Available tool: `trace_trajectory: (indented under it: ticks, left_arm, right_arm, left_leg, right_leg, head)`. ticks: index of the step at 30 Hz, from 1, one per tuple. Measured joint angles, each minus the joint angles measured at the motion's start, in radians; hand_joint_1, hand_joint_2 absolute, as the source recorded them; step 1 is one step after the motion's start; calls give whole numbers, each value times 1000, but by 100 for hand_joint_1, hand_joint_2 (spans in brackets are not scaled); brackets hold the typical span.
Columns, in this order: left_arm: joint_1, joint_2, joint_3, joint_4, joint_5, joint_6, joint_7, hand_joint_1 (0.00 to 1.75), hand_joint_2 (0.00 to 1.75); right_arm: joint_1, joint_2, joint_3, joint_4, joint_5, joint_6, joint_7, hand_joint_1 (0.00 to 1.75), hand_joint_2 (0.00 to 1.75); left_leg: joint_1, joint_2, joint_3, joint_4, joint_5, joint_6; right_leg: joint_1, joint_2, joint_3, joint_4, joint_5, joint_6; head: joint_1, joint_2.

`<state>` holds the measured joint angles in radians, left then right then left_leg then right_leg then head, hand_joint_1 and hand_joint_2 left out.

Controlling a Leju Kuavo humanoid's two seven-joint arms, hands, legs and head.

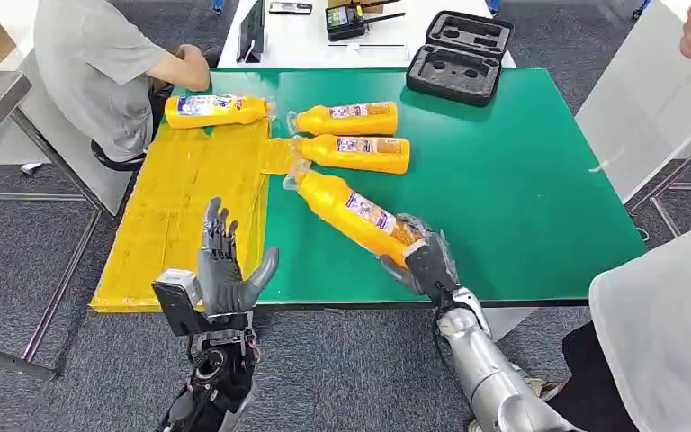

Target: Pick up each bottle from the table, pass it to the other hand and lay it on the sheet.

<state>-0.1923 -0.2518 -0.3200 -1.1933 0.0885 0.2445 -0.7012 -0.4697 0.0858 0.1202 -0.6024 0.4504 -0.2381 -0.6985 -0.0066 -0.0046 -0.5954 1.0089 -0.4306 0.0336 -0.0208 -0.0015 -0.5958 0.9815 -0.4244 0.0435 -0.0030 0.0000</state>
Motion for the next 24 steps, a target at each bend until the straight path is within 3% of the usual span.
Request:
trace_trajectory:
  ticks: [3, 10, 24]
  left_arm:
    - [0, -6, 17, -5, 34, -7, 0, 0, 175]
    - [-31, -14, 13, 186, 235, -301, 63, 0, 175]
    - [-71, -27, 7, 334, 311, -373, 54, 0, 175]
  right_arm:
    - [14, 0, 20, -45, -94, -14, 0, 175, 175]
    - [62, 2, 135, -200, -199, 15, -1, 175, 175]
    - [108, -13, 294, -314, -249, -3, -1, 175, 175]
  left_leg:
    - [0, 0, 0, 0, 0, 0]
    - [0, 0, 0, 0, 0, 0]
    - [0, 0, -1, 0, 0, 0]
  right_leg:
    - [0, 0, 0, 0, 0, 0]
    - [0, 0, -1, 0, 0, 0]
    - [0, 0, -1, 0, 0, 0]
  head:
    - [0, 0]
    - [0, 0]
    - [0, 0]
